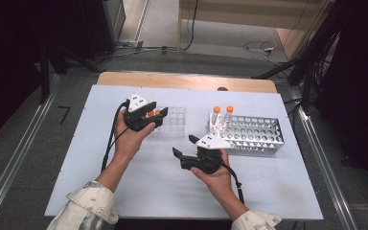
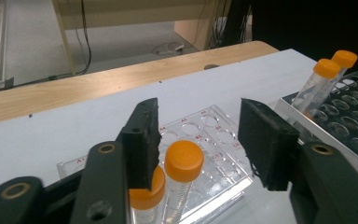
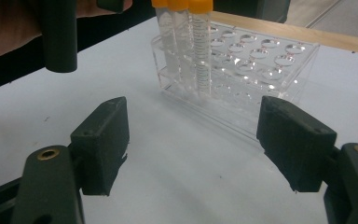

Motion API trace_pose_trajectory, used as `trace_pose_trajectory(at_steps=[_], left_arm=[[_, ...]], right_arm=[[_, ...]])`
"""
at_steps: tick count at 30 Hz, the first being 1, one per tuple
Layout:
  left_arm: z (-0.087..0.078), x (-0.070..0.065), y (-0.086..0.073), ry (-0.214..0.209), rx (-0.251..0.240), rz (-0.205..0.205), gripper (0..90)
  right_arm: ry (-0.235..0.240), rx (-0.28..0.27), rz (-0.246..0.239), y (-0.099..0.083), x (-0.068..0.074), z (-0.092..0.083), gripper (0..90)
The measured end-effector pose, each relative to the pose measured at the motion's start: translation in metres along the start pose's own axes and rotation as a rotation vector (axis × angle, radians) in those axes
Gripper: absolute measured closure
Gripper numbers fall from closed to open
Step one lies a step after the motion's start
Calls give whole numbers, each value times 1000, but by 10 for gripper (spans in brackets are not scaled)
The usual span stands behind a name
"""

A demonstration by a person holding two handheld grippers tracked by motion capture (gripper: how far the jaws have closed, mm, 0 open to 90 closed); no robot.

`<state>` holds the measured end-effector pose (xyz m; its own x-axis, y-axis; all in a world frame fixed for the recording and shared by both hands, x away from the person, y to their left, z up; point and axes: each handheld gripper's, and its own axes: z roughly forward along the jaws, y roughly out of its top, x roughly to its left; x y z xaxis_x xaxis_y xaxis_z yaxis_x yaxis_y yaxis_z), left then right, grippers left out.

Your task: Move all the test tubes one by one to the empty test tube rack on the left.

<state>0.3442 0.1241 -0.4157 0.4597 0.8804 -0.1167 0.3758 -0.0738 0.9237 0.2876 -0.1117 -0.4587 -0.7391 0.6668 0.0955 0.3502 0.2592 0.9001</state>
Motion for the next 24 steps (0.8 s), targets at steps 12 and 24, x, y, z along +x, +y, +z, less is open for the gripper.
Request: trace_pose_trajectory(at_steps=[12, 24], left_arm=[[-14, -12, -3, -3, 17, -44, 191], [-24, -24, -13, -25, 6, -24, 170]], right_arm=[[-9, -4, 4, 1, -1, -1, 237], [-21, -13, 12, 3, -6, -5, 237]])
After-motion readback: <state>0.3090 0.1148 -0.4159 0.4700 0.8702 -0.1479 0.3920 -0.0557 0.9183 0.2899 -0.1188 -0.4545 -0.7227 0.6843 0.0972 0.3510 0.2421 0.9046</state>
